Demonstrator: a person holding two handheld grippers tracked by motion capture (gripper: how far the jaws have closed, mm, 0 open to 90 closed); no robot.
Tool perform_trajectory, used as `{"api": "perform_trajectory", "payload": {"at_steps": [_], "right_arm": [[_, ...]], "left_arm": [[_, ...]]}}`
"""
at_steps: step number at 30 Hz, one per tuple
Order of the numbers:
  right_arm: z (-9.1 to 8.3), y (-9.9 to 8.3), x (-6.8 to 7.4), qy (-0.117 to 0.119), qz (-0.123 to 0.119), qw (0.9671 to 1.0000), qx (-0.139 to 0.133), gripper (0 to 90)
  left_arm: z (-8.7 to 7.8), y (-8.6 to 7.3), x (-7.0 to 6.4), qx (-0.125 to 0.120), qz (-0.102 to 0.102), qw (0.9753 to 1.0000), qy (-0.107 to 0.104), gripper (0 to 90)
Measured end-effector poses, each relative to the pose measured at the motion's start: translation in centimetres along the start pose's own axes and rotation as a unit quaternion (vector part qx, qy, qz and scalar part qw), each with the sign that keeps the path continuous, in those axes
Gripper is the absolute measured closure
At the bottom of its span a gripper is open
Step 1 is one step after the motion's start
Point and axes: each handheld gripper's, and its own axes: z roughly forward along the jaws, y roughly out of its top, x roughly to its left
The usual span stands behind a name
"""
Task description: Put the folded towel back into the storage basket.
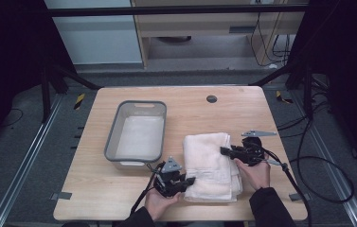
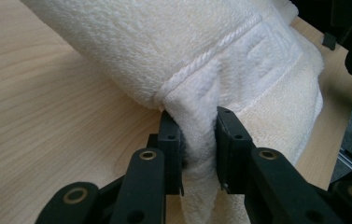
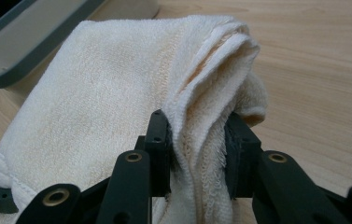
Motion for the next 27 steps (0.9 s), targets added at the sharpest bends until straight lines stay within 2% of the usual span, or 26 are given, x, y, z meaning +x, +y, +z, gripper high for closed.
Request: {"api": "perform_trajectory", "payload": {"at_steps": [6,27], "right_arm": [[-1.0,0.7,0.8,-0.001,-0.010,0.9998,-0.019,67.4],[-2.3,2.6,2.6,0.002,-0.027,0.9979,-0.059,67.3]], "left_arm": [[-1.0,0.5,-0.3,-0.016,0.012,0.9998,0.003,73.9],[-3.5,2.0,-0.5,-0.054,0.023,0.9983,0.007,74.0]]}}
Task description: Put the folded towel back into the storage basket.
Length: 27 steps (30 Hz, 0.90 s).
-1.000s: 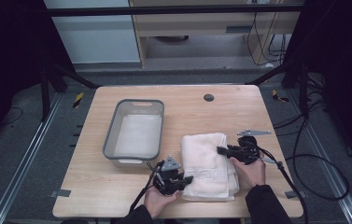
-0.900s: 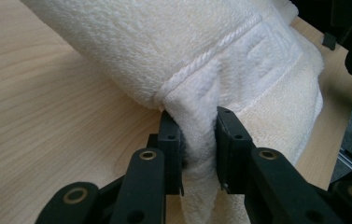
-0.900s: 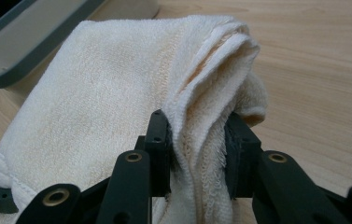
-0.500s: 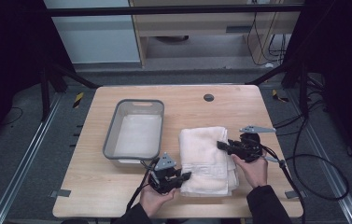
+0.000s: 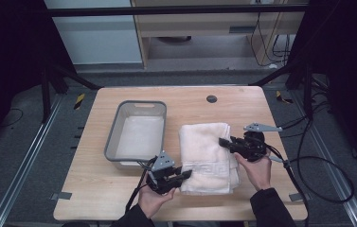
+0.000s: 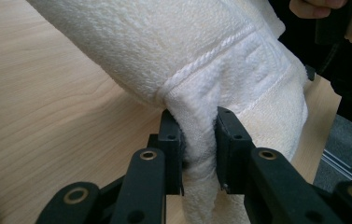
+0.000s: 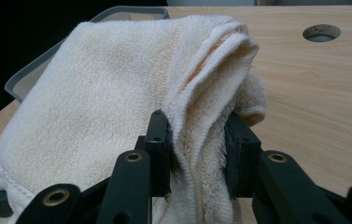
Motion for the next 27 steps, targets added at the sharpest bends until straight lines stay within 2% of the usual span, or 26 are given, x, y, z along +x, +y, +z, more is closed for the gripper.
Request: {"api": "perform_trajectory", "payload": {"at_steps": [5,12,19,22,27], "right_arm": [[-0.1,0.4,0.3,0.001,0.000,1.0000,-0.004,67.3],[-0.1,1.1,0.8,-0.003,-0.011,0.9999,-0.009,67.3],[-0.4,1.5,0.6,0.003,-0.006,0.9999,-0.009,67.4],[-0.9,2.1,0.8,-0.006,-0.016,0.9998,-0.009,67.3],[-1.2,3.0,1.0,-0.008,-0.021,0.9996,-0.015,67.3]], "left_arm": [[-0.4,0.3,0.1,-0.003,0.003,1.0000,-0.001,74.0],[-1.0,0.8,0.3,-0.011,0.005,0.9999,-0.002,74.0],[-1.1,1.4,0.2,-0.013,0.009,0.9999,-0.007,74.0],[-1.1,1.9,0.2,-0.017,0.010,0.9997,-0.011,74.0],[-1.4,2.7,0.4,-0.024,0.014,0.9996,-0.011,74.0]]}}
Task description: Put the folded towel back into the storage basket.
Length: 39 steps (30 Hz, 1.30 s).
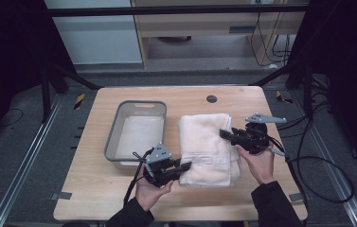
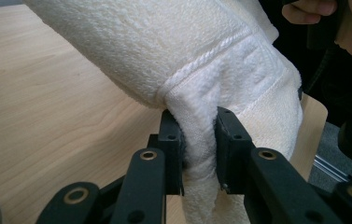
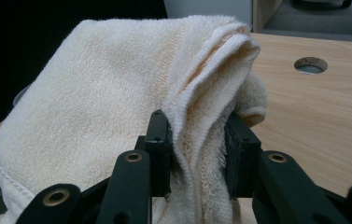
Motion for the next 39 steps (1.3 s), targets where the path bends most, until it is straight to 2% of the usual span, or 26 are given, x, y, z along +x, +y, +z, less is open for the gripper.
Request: {"api": "perform_trajectory", "payload": {"at_steps": [6,15,29,39], "right_arm": [[0.0,1.0,0.4,0.000,-0.004,0.9999,-0.011,67.4],[0.7,2.5,1.1,0.007,-0.008,0.9996,-0.026,67.3],[2.3,3.8,2.2,0.012,-0.013,0.9991,-0.039,67.3],[3.3,5.2,3.3,0.016,-0.027,0.9986,-0.043,67.3]], "left_arm": [[-0.7,0.9,0.3,-0.009,0.007,0.9999,0.005,74.1],[-2.0,1.6,1.3,-0.022,0.004,0.9997,0.015,74.0],[-3.3,1.9,2.4,-0.036,0.002,0.9987,0.036,74.0],[-4.6,2.1,3.5,-0.048,-0.004,0.9977,0.048,74.0]]}}
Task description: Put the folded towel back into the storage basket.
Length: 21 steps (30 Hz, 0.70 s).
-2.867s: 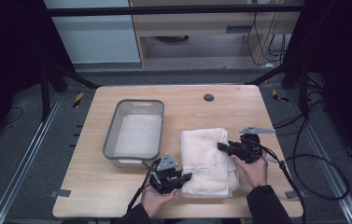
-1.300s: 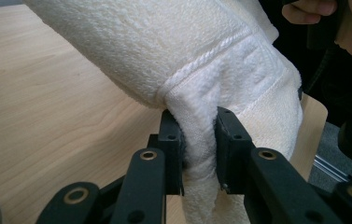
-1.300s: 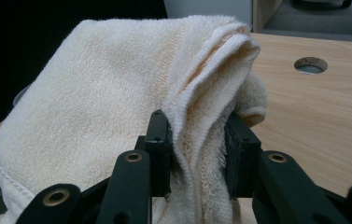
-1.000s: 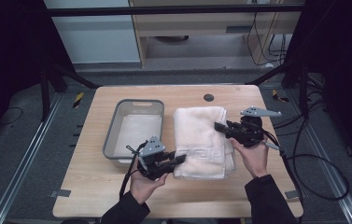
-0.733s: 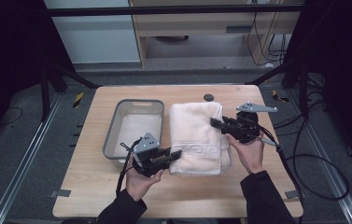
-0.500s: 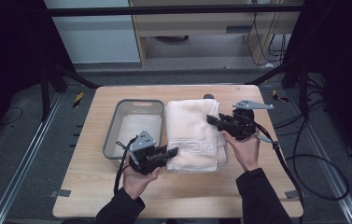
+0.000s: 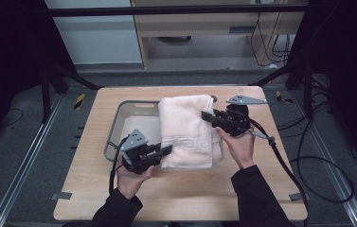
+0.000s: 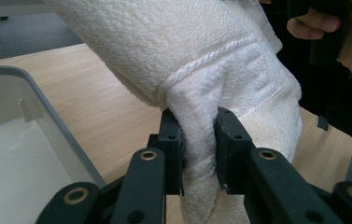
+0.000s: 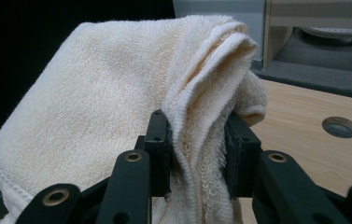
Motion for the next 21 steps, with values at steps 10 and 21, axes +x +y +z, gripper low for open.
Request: {"api": "perform_trajectory", "payload": {"at_steps": [10,21], "right_arm": [[1.7,1.2,1.1,0.007,-0.007,0.9999,-0.005,67.2],[3.7,2.4,2.5,0.017,-0.017,0.9997,-0.008,67.2]], "left_arm": [[-1.2,0.2,1.0,-0.007,-0.005,0.9998,0.018,74.0],[-2.9,0.4,2.5,-0.017,-0.013,0.9989,0.041,74.0]]}}
